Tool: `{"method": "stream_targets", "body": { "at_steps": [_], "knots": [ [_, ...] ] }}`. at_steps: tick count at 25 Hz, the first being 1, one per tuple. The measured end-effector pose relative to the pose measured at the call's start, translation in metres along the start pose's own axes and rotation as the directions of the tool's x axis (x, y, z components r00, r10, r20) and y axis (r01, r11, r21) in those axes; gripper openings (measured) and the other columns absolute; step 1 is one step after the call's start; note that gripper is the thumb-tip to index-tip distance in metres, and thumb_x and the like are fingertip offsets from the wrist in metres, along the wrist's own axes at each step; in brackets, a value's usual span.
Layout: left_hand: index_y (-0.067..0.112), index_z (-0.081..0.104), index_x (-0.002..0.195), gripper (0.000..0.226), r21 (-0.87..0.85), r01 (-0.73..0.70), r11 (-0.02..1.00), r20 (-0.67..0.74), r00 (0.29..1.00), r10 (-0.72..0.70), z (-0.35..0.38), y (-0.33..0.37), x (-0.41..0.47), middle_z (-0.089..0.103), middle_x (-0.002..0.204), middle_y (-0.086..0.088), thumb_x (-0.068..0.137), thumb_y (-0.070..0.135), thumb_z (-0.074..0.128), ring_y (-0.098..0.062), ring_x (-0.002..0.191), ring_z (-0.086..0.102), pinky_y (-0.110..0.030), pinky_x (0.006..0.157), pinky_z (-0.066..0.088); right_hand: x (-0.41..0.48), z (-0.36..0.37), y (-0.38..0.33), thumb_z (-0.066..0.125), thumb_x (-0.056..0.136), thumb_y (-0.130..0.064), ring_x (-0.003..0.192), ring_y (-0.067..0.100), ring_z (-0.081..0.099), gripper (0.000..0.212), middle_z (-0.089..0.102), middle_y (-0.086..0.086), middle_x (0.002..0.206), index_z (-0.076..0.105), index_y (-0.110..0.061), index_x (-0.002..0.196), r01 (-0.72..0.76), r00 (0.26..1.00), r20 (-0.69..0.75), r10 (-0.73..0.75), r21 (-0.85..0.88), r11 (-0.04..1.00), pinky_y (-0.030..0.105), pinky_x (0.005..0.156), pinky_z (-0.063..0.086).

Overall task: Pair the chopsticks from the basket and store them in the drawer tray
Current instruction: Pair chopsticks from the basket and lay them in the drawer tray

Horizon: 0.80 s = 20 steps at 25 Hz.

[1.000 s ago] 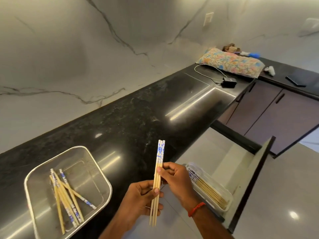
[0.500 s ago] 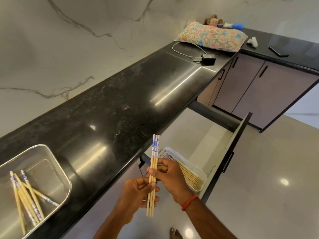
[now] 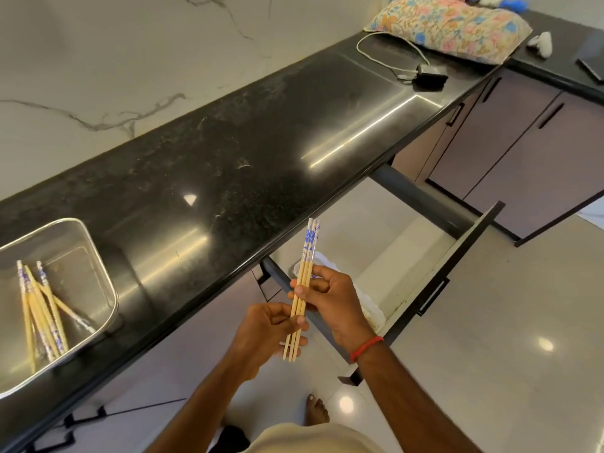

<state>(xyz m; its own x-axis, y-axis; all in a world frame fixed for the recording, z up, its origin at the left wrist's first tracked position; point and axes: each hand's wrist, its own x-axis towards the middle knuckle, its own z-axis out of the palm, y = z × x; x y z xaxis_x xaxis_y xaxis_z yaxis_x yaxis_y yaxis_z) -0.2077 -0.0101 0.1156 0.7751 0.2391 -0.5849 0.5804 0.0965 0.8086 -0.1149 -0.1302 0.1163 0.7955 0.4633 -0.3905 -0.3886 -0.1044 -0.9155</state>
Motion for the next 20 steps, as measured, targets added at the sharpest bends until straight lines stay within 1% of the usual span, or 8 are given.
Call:
{"method": "stream_targets", "body": {
  "at_steps": [3, 5, 8, 10, 12, 15, 17, 20],
  "knots": [
    [0.013, 0.076, 0.093, 0.008, 0.005, 0.002, 1.0, -0.012, 1.0, -0.002, 0.006, 0.0, 0.006, 0.08, 0.091, -0.011, 0.09, 0.013, 0.069, -0.022, 0.08, 0.078, -0.037, 0.072, 0.065, 0.01, -0.012, -0.004, 0.066, 0.089, 0.003, 0.082, 0.023, 0.076, 0.025, 0.077, 0.013, 0.094, 0.067, -0.005, 0.112, 0.015, 1.0, -0.004, -0.015, -0.007, 1.0, 0.028, 0.067, 0.062],
    [0.016, 0.076, 0.097, 0.01, 0.015, -0.023, 1.0, -0.03, 0.999, 0.023, 0.006, -0.001, 0.01, 0.08, 0.092, -0.005, 0.091, 0.017, 0.069, -0.016, 0.086, 0.076, -0.033, 0.075, 0.063, 0.019, -0.027, -0.007, 0.067, 0.087, 0.004, 0.083, 0.028, 0.076, 0.022, 0.076, 0.017, 0.093, 0.071, -0.013, 0.101, 0.043, 0.998, -0.034, -0.045, -0.04, 0.998, 0.031, 0.069, 0.063],
    [0.019, 0.073, 0.101, 0.012, -0.008, -0.028, 1.0, -0.099, 0.995, 0.027, 0.002, -0.002, 0.016, 0.077, 0.098, 0.0, 0.093, 0.025, 0.066, -0.014, 0.094, 0.073, -0.028, 0.075, 0.06, 0.042, -0.057, -0.001, 0.073, 0.084, -0.005, 0.08, 0.022, 0.076, 0.02, 0.078, 0.007, 0.088, 0.073, -0.02, 0.097, 0.063, 0.992, -0.091, -0.09, -0.262, 0.963, 0.037, 0.074, 0.063],
    [0.021, 0.072, 0.1, 0.013, -0.032, -0.016, 0.999, -0.12, 0.993, 0.012, 0.0, -0.001, 0.017, 0.077, 0.101, 0.001, 0.094, 0.029, 0.063, -0.013, 0.093, 0.074, -0.027, 0.074, 0.06, 0.06, -0.074, 0.008, 0.075, 0.084, -0.01, 0.076, 0.016, 0.073, 0.015, 0.077, 0.001, 0.086, 0.073, -0.014, 0.097, 0.088, 0.984, -0.087, -0.155, -0.521, 0.849, 0.032, 0.074, 0.061],
    [0.02, 0.072, 0.101, 0.016, -0.023, -0.01, 1.0, -0.127, 0.992, 0.007, 0.001, -0.003, 0.016, 0.077, 0.101, 0.001, 0.095, 0.031, 0.062, -0.015, 0.093, 0.074, -0.028, 0.076, 0.061, 0.076, -0.086, 0.021, 0.073, 0.085, -0.011, 0.07, 0.015, 0.067, 0.007, 0.072, 0.0, 0.08, 0.072, -0.01, 0.092, 0.092, 0.979, -0.061, -0.197, -0.725, 0.682, 0.031, 0.07, 0.058],
    [0.021, 0.072, 0.102, 0.017, -0.015, 0.006, 1.0, -0.13, 0.991, -0.007, 0.006, -0.009, 0.012, 0.078, 0.1, 0.004, 0.095, 0.033, 0.061, -0.014, 0.092, 0.075, -0.028, 0.077, 0.061, 0.094, -0.093, 0.055, 0.067, 0.09, -0.013, 0.075, 0.027, 0.066, 0.006, 0.072, 0.008, 0.085, 0.067, -0.008, 0.093, 0.048, 0.989, -0.017, -0.146, -0.902, 0.43, 0.032, 0.063, 0.051],
    [0.021, 0.071, 0.102, 0.017, -0.01, 0.013, 1.0, -0.133, 0.991, -0.015, 0.007, -0.013, 0.009, 0.078, 0.1, 0.005, 0.095, 0.032, 0.06, -0.014, 0.091, 0.075, -0.027, 0.077, 0.061, 0.1, -0.091, 0.076, 0.061, 0.092, -0.011, 0.083, 0.032, 0.069, 0.011, 0.072, 0.013, 0.095, 0.064, -0.009, 0.103, 0.039, 0.993, 0.006, -0.114, -0.956, 0.291, 0.037, 0.07, 0.058],
    [0.018, 0.071, 0.102, 0.017, -0.008, 0.022, 1.0, -0.154, 0.988, -0.023, 0.005, -0.018, 0.004, 0.078, 0.099, 0.002, 0.096, 0.029, 0.059, -0.016, 0.09, 0.075, -0.032, 0.079, 0.06, 0.105, -0.083, 0.091, 0.051, 0.092, -0.005, 0.091, 0.038, 0.067, 0.024, 0.07, 0.018, 0.099, 0.064, -0.007, 0.112, 0.021, 0.998, 0.004, -0.064, -0.963, 0.268, 0.042, 0.08, 0.055]
  ]
}}
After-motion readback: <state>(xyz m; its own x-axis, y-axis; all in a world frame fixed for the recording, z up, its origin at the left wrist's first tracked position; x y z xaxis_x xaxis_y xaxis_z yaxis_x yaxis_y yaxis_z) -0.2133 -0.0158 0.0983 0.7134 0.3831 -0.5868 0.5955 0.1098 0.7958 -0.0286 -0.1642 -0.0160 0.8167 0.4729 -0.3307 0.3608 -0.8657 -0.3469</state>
